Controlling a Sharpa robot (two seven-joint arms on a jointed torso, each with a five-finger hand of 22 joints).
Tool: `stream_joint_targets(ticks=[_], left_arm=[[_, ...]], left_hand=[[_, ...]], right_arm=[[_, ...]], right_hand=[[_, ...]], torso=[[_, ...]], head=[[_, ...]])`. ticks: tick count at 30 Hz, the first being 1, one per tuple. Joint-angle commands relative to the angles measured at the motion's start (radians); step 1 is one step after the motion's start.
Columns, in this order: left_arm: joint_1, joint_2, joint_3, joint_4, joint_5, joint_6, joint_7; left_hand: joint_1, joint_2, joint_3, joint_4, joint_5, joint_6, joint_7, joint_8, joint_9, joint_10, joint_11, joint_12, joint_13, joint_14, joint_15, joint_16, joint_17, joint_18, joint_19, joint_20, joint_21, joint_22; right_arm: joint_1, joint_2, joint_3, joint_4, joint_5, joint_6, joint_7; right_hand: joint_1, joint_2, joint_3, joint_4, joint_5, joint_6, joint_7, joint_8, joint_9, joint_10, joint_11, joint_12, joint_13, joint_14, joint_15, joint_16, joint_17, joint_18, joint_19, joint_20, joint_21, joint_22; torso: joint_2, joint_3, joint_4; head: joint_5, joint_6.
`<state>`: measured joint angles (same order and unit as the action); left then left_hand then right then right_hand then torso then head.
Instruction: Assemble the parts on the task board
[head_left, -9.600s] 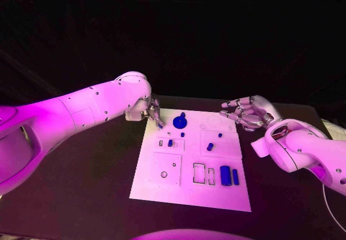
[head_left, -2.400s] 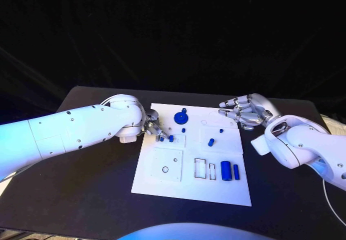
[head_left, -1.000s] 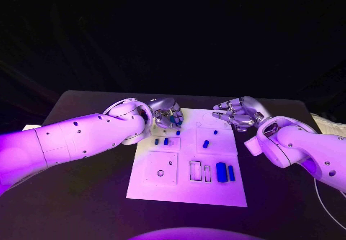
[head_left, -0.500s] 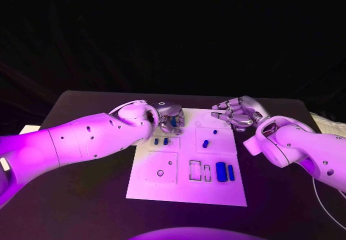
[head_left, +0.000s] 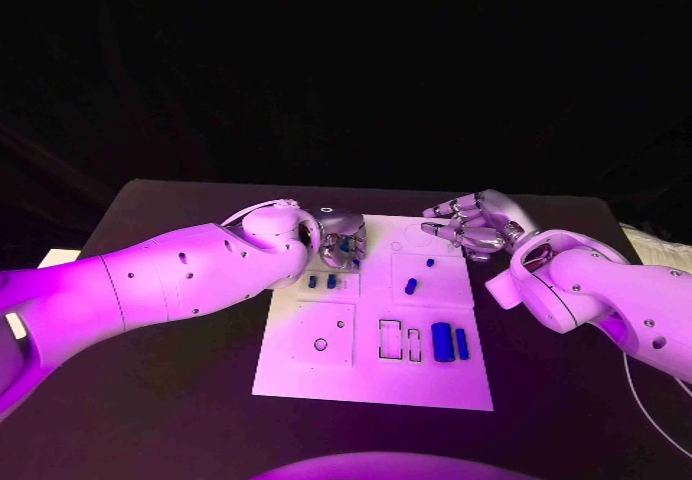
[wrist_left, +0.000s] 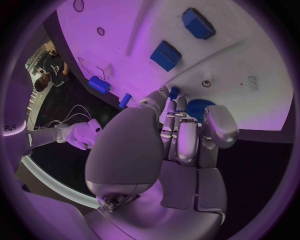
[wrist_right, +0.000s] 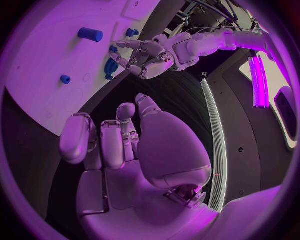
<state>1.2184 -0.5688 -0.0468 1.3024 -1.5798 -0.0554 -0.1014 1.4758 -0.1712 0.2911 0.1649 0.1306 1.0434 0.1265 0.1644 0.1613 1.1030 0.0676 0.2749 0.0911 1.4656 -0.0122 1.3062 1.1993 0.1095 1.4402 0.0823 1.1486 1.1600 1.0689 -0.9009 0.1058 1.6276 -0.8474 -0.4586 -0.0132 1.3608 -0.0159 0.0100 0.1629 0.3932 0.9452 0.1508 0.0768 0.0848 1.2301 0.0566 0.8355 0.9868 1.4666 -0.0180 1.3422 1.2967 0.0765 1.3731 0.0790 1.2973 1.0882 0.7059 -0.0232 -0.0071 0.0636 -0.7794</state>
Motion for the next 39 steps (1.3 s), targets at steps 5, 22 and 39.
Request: stream_joint_targets(ticks=[5,22,39], left_arm=[[-0.003,0.013,0.001,-0.014,-0.014,0.021,-0.007],[-0.005,0.026,0.001,-0.031,-0.014,0.040,-0.019],[-0.008,0.022,0.006,-0.030,0.006,0.006,-0.002]], left_hand=[[0.014,0.015,0.035,-0.008,0.010,0.023,-0.003,-0.004,-0.005,0.025,-0.005,-0.008,-0.005,0.040,-0.008,0.007,-0.004,-0.017,0.003,-0.001,0.015,0.015],[0.021,0.014,0.081,-0.026,0.009,0.033,-0.003,-0.010,-0.012,0.055,-0.010,-0.013,-0.007,0.040,-0.011,0.015,-0.007,-0.019,0.001,-0.003,0.036,0.039],[0.036,0.003,0.179,-0.089,0.011,0.069,-0.001,-0.015,-0.021,0.100,-0.011,-0.038,-0.005,0.036,-0.013,0.013,-0.032,-0.024,0.001,-0.005,0.066,0.075]], right_arm=[[-0.001,0.002,0.000,0.000,-0.011,0.013,0.008],[-0.001,0.005,0.000,-0.001,-0.011,0.014,0.007],[-0.001,0.005,0.000,0.000,-0.011,0.013,0.007]], right_hand=[[0.011,0.003,0.000,0.005,0.004,0.006,-0.002,-0.003,-0.001,-0.006,-0.001,-0.004,-0.001,0.044,-0.005,-0.007,-0.002,0.018,-0.001,0.001,-0.004,-0.001],[0.012,0.004,0.001,0.006,0.005,0.006,-0.002,-0.003,-0.001,-0.006,-0.001,-0.002,-0.001,0.044,-0.005,-0.007,-0.001,0.018,-0.001,0.000,-0.003,0.000],[0.012,0.004,0.001,0.006,0.005,0.006,-0.002,-0.003,-0.001,-0.006,-0.001,-0.002,-0.001,0.044,-0.005,-0.007,-0.001,0.018,-0.001,0.000,-0.003,0.000]], torso=[[0.000,-0.0002,-0.0014],[0.000,0.0005,-0.0007],[-0.001,0.0002,0.0008]], head=[[0.002,0.001],[0.002,-0.001],[-0.002,-0.002]])
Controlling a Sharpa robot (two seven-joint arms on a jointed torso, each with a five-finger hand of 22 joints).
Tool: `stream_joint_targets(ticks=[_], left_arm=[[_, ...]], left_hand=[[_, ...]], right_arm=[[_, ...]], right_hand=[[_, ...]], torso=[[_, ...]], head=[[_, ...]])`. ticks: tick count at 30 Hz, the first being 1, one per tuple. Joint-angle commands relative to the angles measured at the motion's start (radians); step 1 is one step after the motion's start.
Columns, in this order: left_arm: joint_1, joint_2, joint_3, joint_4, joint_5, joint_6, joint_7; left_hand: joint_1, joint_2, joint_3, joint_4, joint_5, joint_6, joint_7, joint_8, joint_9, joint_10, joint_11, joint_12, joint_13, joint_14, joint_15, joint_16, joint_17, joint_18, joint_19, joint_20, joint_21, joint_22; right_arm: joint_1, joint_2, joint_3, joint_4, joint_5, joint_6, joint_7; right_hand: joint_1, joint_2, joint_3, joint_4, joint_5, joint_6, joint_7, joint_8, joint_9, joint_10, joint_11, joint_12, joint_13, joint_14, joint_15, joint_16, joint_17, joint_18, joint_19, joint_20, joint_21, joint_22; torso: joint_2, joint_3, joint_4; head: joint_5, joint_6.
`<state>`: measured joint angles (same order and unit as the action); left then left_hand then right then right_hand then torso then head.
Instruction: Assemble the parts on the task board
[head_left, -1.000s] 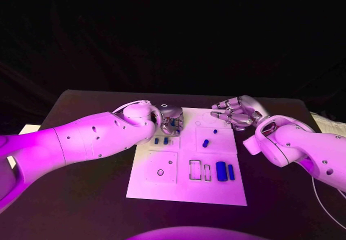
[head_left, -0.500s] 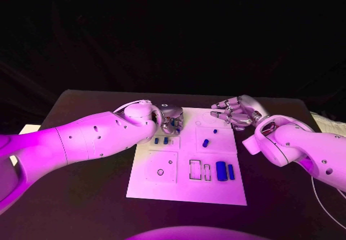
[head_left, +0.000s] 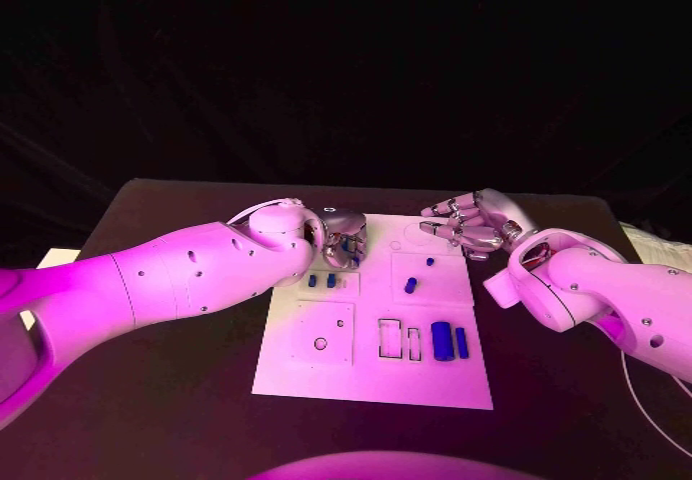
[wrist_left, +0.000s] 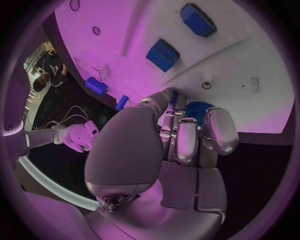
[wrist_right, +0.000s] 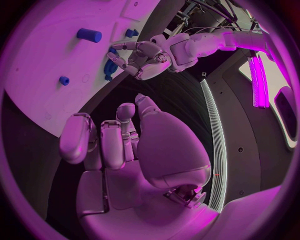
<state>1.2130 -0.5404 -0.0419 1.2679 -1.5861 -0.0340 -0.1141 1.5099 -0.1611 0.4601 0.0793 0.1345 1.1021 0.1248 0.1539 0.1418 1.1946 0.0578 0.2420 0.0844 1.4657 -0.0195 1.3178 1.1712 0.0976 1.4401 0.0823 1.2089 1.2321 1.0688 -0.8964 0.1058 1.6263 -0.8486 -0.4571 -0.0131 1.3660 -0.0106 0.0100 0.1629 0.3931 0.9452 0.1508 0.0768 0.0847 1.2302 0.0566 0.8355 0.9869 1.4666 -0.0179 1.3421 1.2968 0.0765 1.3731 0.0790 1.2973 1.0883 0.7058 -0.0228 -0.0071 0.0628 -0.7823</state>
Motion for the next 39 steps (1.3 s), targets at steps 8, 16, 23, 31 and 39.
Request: stream_joint_targets(ticks=[8,16,23,31,39], left_arm=[[0.000,-0.054,0.020,0.059,0.115,-0.066,0.027],[0.011,-0.123,0.032,0.113,0.219,-0.100,0.035],[0.012,-0.169,0.033,0.133,0.234,-0.084,0.018],[0.010,-0.179,0.032,0.113,0.232,-0.064,0.008],[0.009,-0.179,0.030,0.103,0.226,-0.012,-0.011]], left_hand=[[-0.020,-0.014,0.030,-0.010,0.012,0.018,0.003,-0.009,-0.004,0.017,-0.001,-0.020,0.001,0.034,-0.006,-0.005,-0.023,-0.014,0.003,-0.006,0.019,0.018],[-0.030,-0.021,0.036,-0.016,0.011,0.022,0.003,-0.011,-0.005,0.023,-0.002,-0.026,0.002,0.033,-0.007,-0.006,-0.030,-0.015,0.005,-0.006,0.024,0.024],[-0.034,-0.024,0.038,-0.018,0.011,0.025,0.003,-0.012,-0.006,0.028,-0.002,-0.029,0.002,0.033,-0.007,-0.006,-0.031,-0.015,0.005,-0.006,0.027,0.027],[-0.042,-0.027,0.038,-0.019,0.008,0.025,0.003,-0.014,-0.007,0.030,-0.002,-0.034,0.002,0.033,-0.007,-0.005,-0.033,-0.015,0.004,-0.006,0.027,0.028],[-0.047,-0.029,0.038,-0.020,0.006,0.025,0.003,-0.016,-0.008,0.030,-0.001,-0.038,0.002,0.033,-0.006,-0.005,-0.035,-0.015,0.004,-0.006,0.027,0.029]], right_arm=[[-0.001,-0.001,0.000,0.001,-0.010,0.010,0.007],[-0.001,-0.004,0.000,0.000,-0.013,0.008,0.006],[-0.001,-0.004,0.000,-0.001,-0.031,0.007,0.006],[-0.002,-0.002,0.000,-0.002,-0.034,0.008,0.007],[-0.003,-0.002,0.000,-0.003,-0.034,0.008,0.007]], right_hand=[[0.007,-0.001,0.001,0.006,0.005,0.006,-0.002,-0.003,-0.001,-0.006,-0.001,-0.002,-0.001,0.044,-0.005,-0.007,-0.001,0.018,-0.001,0.000,-0.003,0.000],[0.007,0.000,0.002,0.007,0.006,0.006,-0.002,-0.003,-0.001,-0.005,-0.001,-0.001,0.000,0.045,-0.005,-0.007,-0.001,0.018,-0.001,0.001,-0.004,0.000],[0.007,0.000,0.002,0.007,0.006,0.006,-0.002,-0.003,-0.001,-0.005,-0.001,-0.001,0.000,0.045,-0.005,-0.007,-0.001,0.018,-0.001,0.001,-0.004,0.000],[0.007,0.000,0.002,0.007,0.006,0.006,-0.002,-0.003,-0.001,-0.005,-0.001,-0.001,0.000,0.045,-0.005,-0.007,-0.001,0.018,-0.001,0.001,-0.004,0.000],[0.007,0.000,0.002,0.007,0.006,0.006,-0.002,-0.003,-0.001,-0.005,-0.001,-0.001,0.000,0.045,-0.005,-0.007,-0.001,0.018,-0.001,0.001,-0.004,0.000]], torso=[[-0.002,-0.0001,0.0013],[-0.002,-0.0004,0.0022],[-0.002,-0.0010,0.0035],[0.000,-0.0016,0.0001],[0.000,-0.0001,0.0005]], head=[[0.000,0.002],[0.004,0.004],[0.005,0.003],[0.009,0.002],[0.007,-0.002]])
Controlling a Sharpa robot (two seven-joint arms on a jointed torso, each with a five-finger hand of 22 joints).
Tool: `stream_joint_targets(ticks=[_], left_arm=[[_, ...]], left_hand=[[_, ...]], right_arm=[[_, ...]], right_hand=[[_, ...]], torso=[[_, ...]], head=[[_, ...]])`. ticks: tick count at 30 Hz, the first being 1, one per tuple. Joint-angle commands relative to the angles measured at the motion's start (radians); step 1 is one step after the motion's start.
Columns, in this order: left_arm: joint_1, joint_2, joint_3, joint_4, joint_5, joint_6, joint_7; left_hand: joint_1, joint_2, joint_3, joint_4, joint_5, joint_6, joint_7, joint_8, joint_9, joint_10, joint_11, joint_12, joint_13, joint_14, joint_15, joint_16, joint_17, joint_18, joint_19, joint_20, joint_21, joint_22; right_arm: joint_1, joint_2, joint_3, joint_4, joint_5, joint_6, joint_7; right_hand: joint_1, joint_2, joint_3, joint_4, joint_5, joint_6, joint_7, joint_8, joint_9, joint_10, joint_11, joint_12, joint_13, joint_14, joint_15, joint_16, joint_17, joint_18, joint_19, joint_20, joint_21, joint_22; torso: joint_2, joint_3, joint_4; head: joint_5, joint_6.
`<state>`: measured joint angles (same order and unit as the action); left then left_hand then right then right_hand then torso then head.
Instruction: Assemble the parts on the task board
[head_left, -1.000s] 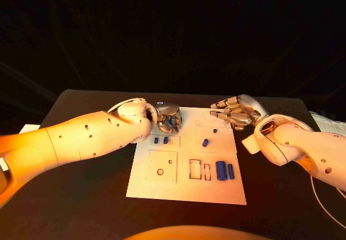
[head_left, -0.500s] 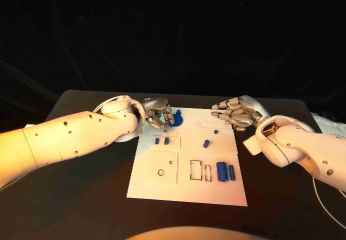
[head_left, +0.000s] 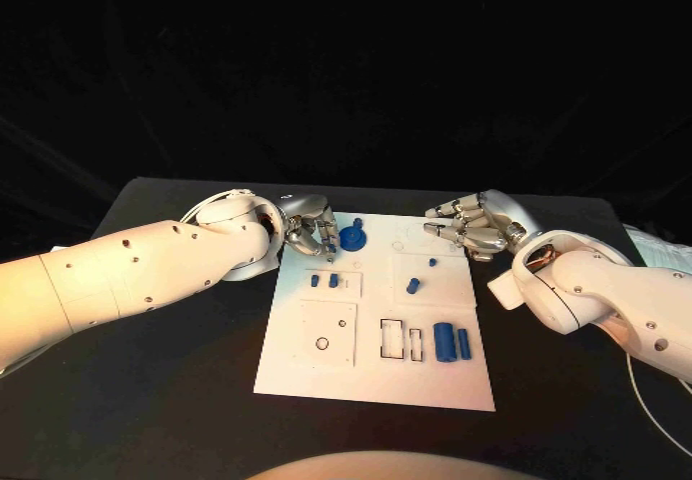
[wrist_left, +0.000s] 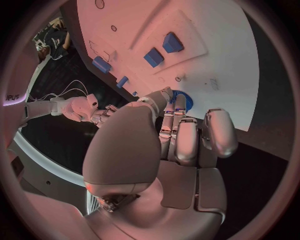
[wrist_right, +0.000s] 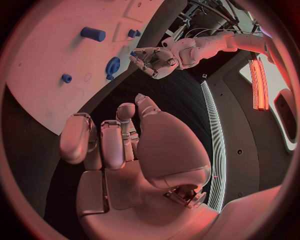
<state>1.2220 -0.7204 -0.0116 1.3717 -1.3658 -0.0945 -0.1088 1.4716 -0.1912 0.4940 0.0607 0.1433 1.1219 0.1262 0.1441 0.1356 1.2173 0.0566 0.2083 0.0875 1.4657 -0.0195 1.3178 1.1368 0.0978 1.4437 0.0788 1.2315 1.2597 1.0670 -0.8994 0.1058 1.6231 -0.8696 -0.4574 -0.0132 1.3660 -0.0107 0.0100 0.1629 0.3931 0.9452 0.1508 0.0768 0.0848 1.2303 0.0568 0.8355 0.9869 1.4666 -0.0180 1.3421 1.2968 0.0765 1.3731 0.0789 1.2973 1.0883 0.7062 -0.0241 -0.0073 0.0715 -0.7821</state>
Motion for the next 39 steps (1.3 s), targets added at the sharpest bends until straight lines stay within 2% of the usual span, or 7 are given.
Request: stream_joint_targets(ticks=[1,15,39], left_arm=[[0.000,0.001,0.000,-0.002,0.004,0.054,-0.019],[-0.001,0.006,-0.002,-0.010,-0.001,0.101,-0.045],[-0.004,0.027,-0.006,-0.022,-0.005,0.082,-0.051]], left_hand=[[-0.009,0.001,0.004,-0.001,-0.003,0.005,0.002,-0.006,-0.002,0.007,0.000,-0.004,-0.001,0.032,-0.006,-0.005,-0.001,-0.015,0.001,-0.003,0.005,0.001],[-0.014,0.001,0.004,-0.002,-0.007,0.006,0.001,-0.007,-0.002,0.010,-0.001,-0.007,0.000,0.032,-0.006,-0.006,-0.004,-0.015,-0.001,-0.002,0.003,0.000],[-0.018,0.002,0.004,-0.002,-0.008,0.007,0.001,-0.008,-0.002,0.012,-0.001,-0.009,0.000,0.032,-0.007,-0.005,-0.005,-0.015,-0.001,-0.002,0.003,0.000]], right_arm=[[-0.001,0.001,0.000,0.000,-0.014,0.009,0.007],[-0.001,0.001,0.000,0.001,-0.013,0.007,0.008],[-0.001,0.002,0.000,0.001,-0.018,0.006,0.002]], right_hand=[[0.007,0.000,0.002,0.007,0.006,0.006,-0.002,-0.003,-0.001,-0.006,-0.001,-0.001,0.000,0.045,-0.005,-0.007,-0.001,0.018,-0.001,0.001,-0.004,0.000],[0.007,0.002,0.003,0.008,0.007,0.007,-0.002,-0.003,-0.001,-0.005,-0.001,0.001,0.000,0.045,-0.005,-0.006,0.001,0.018,-0.001,0.001,-0.003,0.000],[0.012,0.002,0.005,0.006,0.009,0.007,-0.002,-0.004,-0.001,-0.005,-0.002,0.000,0.000,0.045,-0.005,-0.007,0.000,0.018,-0.001,0.000,-0.004,0.000]], torso=[[0.000,0.0012,0.0017],[0.000,0.0003,0.0000],[0.000,0.0007,0.0000]], head=[[-0.001,-0.003],[0.001,-0.003],[-0.006,-0.008]])
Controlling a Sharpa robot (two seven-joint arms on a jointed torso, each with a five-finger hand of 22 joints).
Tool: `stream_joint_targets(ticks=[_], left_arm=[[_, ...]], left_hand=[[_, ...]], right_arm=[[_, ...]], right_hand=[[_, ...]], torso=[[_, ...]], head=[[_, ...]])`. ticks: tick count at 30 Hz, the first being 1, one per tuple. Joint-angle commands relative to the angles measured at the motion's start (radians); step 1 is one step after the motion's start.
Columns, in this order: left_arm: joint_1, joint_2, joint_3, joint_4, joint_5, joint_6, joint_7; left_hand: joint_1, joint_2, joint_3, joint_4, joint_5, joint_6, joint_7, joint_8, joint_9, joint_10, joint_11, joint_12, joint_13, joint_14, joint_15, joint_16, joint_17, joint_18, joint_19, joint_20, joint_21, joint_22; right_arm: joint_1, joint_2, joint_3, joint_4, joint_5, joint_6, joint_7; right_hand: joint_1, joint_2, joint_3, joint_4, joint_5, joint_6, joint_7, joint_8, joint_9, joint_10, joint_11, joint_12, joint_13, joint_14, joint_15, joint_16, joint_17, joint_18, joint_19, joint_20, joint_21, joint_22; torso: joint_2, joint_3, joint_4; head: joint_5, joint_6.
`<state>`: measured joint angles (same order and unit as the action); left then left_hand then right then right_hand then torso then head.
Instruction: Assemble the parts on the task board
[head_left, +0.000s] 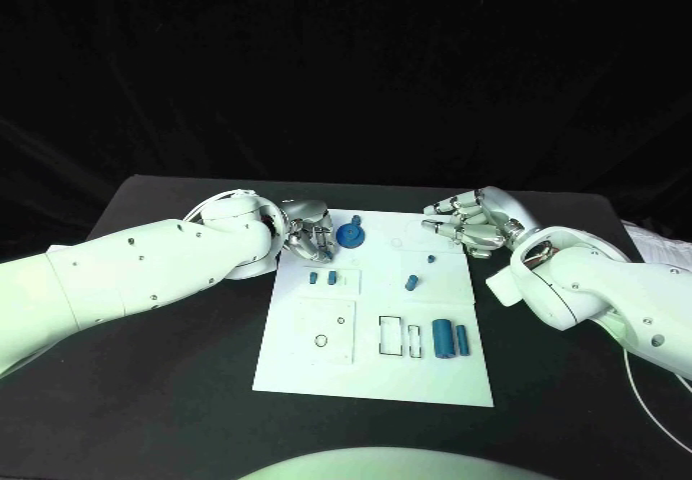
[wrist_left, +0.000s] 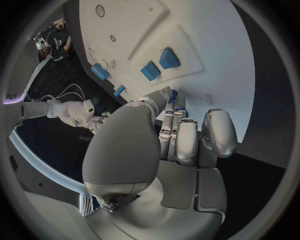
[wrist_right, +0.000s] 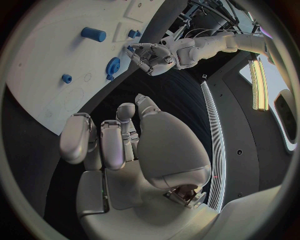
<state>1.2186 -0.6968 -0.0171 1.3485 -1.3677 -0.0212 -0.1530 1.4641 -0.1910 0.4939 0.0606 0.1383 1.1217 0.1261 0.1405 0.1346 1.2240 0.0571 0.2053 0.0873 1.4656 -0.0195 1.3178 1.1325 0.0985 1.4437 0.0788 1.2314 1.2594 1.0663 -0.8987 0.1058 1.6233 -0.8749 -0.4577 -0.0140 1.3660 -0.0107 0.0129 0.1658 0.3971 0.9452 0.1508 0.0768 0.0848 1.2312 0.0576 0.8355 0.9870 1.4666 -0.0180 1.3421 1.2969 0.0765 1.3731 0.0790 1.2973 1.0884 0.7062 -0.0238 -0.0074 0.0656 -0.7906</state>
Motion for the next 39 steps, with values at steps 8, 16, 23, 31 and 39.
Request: stream_joint_targets(ticks=[8,16,23,31,39], left_arm=[[-0.001,0.006,-0.001,-0.001,-0.005,0.039,-0.024],[-0.001,0.007,-0.001,-0.005,-0.006,0.057,-0.035],[-0.001,0.007,-0.001,-0.005,-0.004,0.056,-0.035],[-0.001,0.007,-0.001,-0.007,0.002,0.050,-0.033],[-0.001,-0.005,-0.001,-0.007,0.010,0.042,-0.031]], left_hand=[[-0.012,0.002,0.005,-0.002,-0.003,0.006,0.001,-0.005,-0.002,0.004,-0.001,-0.008,0.001,0.032,-0.007,-0.005,-0.002,-0.015,-0.001,-0.003,0.002,0.001],[-0.031,-0.006,0.004,-0.003,-0.004,-0.020,0.011,-0.024,-0.011,-0.022,0.009,-0.032,-0.005,0.029,0.001,-0.007,-0.012,-0.015,-0.005,0.001,-0.002,-0.001],[-0.051,-0.022,-0.001,-0.001,-0.007,-0.128,0.031,-0.077,-0.039,-0.077,0.032,-0.067,-0.018,0.026,0.019,-0.008,-0.025,-0.014,-0.011,0.017,-0.013,-0.007],[-0.055,-0.024,-0.004,-0.001,-0.008,-0.137,0.034,-0.075,-0.043,-0.094,0.037,-0.076,-0.020,0.025,0.023,-0.008,-0.030,-0.012,-0.013,0.021,-0.018,-0.010],[-0.057,-0.027,-0.006,-0.002,-0.008,-0.141,0.035,-0.075,-0.044,-0.100,0.038,-0.078,-0.020,0.023,0.024,-0.011,-0.036,-0.010,-0.016,0.023,-0.026,-0.016]], right_arm=[[-0.001,0.001,0.000,0.001,-0.014,0.006,0.002],[-0.001,0.001,0.000,0.001,-0.014,0.006,0.001],[-0.001,0.001,0.000,0.000,-0.014,0.006,0.001],[-0.001,0.001,0.000,0.000,-0.014,0.006,0.001],[-0.001,-0.001,0.000,-0.005,-0.017,0.001,-0.001]], right_hand=[[0.014,0.002,0.003,0.002,0.005,0.007,-0.002,-0.003,-0.001,-0.006,-0.003,0.001,-0.001,0.045,-0.006,-0.006,0.000,0.018,-0.001,0.000,-0.004,0.000],[0.014,0.002,0.003,0.002,0.005,0.007,-0.002,-0.003,-0.001,-0.006,-0.003,0.001,-0.001,0.045,-0.006,-0.006,0.000,0.018,-0.001,0.000,-0.004,0.000],[0.015,0.002,0.004,0.002,0.005,0.007,-0.002,-0.003,-0.001,-0.007,-0.003,-0.001,-0.002,0.045,-0.006,-0.007,-0.001,0.018,-0.001,0.000,-0.004,-0.001],[0.015,0.002,0.004,0.002,0.005,0.007,-0.002,-0.003,-0.001,-0.007,-0.003,-0.001,-0.002,0.045,-0.006,-0.007,-0.001,0.018,-0.001,0.000,-0.004,-0.001],[0.015,0.002,0.004,0.002,0.006,0.007,-0.002,-0.004,-0.001,-0.010,-0.002,-0.007,-0.007,0.044,-0.006,-0.010,-0.004,0.019,-0.003,0.000,-0.007,-0.005]], torso=[[-0.001,0.0004,0.0007],[-0.001,0.0005,0.0012],[-0.001,0.0003,0.0002],[-0.001,0.0008,0.0011],[-0.001,0.0004,0.0009]], head=[[-0.001,-0.001],[-0.001,-0.001],[-0.001,-0.002],[-0.001,-0.002],[-0.002,-0.002]])
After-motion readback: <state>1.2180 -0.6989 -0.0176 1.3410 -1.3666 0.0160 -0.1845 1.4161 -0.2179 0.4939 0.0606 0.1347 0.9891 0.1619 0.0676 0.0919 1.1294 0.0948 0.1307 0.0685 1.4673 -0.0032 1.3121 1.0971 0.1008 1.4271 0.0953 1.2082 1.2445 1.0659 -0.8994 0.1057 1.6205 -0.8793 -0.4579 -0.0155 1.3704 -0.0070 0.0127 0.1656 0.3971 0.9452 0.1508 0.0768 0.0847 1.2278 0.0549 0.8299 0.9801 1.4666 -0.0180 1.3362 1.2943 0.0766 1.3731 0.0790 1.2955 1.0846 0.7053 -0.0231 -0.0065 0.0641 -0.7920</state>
